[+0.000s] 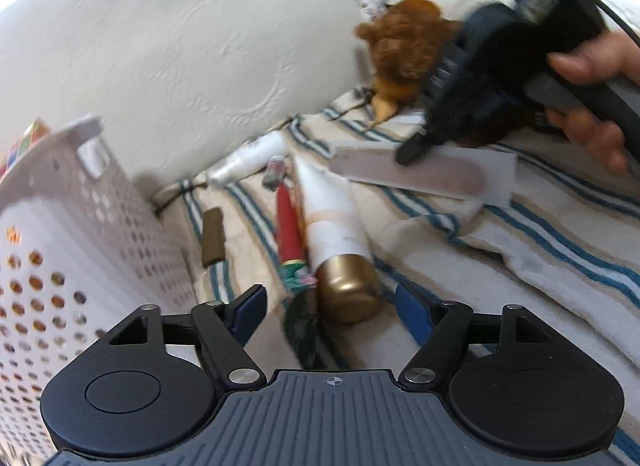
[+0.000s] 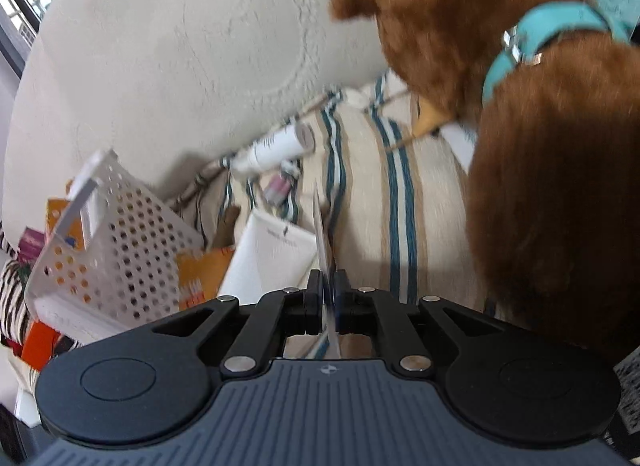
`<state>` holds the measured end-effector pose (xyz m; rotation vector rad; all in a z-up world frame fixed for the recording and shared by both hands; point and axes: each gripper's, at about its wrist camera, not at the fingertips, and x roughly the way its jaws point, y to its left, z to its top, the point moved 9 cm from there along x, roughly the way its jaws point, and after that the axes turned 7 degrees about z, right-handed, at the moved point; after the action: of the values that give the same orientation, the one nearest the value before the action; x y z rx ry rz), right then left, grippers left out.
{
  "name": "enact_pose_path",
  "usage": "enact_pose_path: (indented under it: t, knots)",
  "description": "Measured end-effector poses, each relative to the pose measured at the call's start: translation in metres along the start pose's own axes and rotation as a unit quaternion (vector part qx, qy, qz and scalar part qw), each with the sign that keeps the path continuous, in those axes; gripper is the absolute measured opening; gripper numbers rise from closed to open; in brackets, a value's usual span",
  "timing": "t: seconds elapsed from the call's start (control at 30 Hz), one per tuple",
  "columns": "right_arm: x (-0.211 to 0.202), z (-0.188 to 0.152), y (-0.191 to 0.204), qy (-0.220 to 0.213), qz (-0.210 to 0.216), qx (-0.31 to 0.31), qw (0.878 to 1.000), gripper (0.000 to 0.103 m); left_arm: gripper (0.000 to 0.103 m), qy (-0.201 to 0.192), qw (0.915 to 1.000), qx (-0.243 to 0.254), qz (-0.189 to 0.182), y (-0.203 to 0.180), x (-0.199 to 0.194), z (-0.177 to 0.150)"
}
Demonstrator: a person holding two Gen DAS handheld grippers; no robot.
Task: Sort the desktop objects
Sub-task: 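Grasp the red floral-wrapped tube with the left tool while the right tool holds the strip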
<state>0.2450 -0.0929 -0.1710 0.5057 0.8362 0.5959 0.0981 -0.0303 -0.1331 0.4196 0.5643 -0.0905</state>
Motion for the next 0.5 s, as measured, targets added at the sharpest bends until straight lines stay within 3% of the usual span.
enact_pose_path:
  t: [0.07, 0.1, 0.13, 0.17, 0.2, 0.23, 0.27, 0.3, 0.33, 0.5]
  knots:
    - [0.004, -0.003, -0.002, 0.009, -0.006, 0.002, 1.000, 0.026, 0.087, 0.008, 0.9999, -0.013, -0.004, 0.007, 0.005, 0.000]
    - [0.008, -0.006, -0.002, 0.021, -0.005, 0.000, 1.000, 0.045, 0.085, 0.015, 0.9997, -0.017, -0.009, 0.009, 0.008, -0.001]
    - [0.012, -0.009, 0.000, 0.033, 0.000, -0.003, 0.999, 0.054, 0.082, 0.024, 0.9993, -0.022, -0.018, 0.009, 0.012, -0.003]
    - [0.015, -0.012, 0.002, 0.041, 0.003, -0.011, 0.999, 0.056, 0.078, 0.034, 0.9985, -0.031, -0.032, 0.011, 0.018, -0.006]
    - [0.018, -0.014, 0.005, 0.047, -0.003, -0.027, 0.999, 0.058, 0.066, 0.040, 0.9971, -0.043, -0.049, 0.011, 0.020, -0.007]
    - [0.020, -0.016, 0.009, 0.051, -0.012, -0.046, 0.998, 0.057, 0.048, 0.045, 0.9951, -0.056, -0.068, 0.012, 0.020, -0.008]
    - [0.023, -0.017, 0.011, 0.053, -0.020, -0.061, 0.996, 0.054, 0.048, 0.047, 0.9946, -0.065, -0.066, 0.016, 0.019, -0.008]
    - [0.023, -0.017, 0.011, 0.052, -0.027, -0.070, 0.996, 0.027, 0.047, 0.047, 0.9945, -0.070, -0.062, 0.018, 0.018, -0.008]
    - [0.025, -0.018, 0.010, 0.055, -0.026, -0.069, 0.996, 0.009, 0.047, 0.045, 0.9939, -0.077, -0.065, 0.019, 0.014, -0.010]
    - [0.024, -0.021, 0.009, 0.054, -0.022, -0.082, 0.995, 0.006, 0.047, 0.022, 0.9951, -0.075, -0.060, 0.026, -0.010, -0.011]
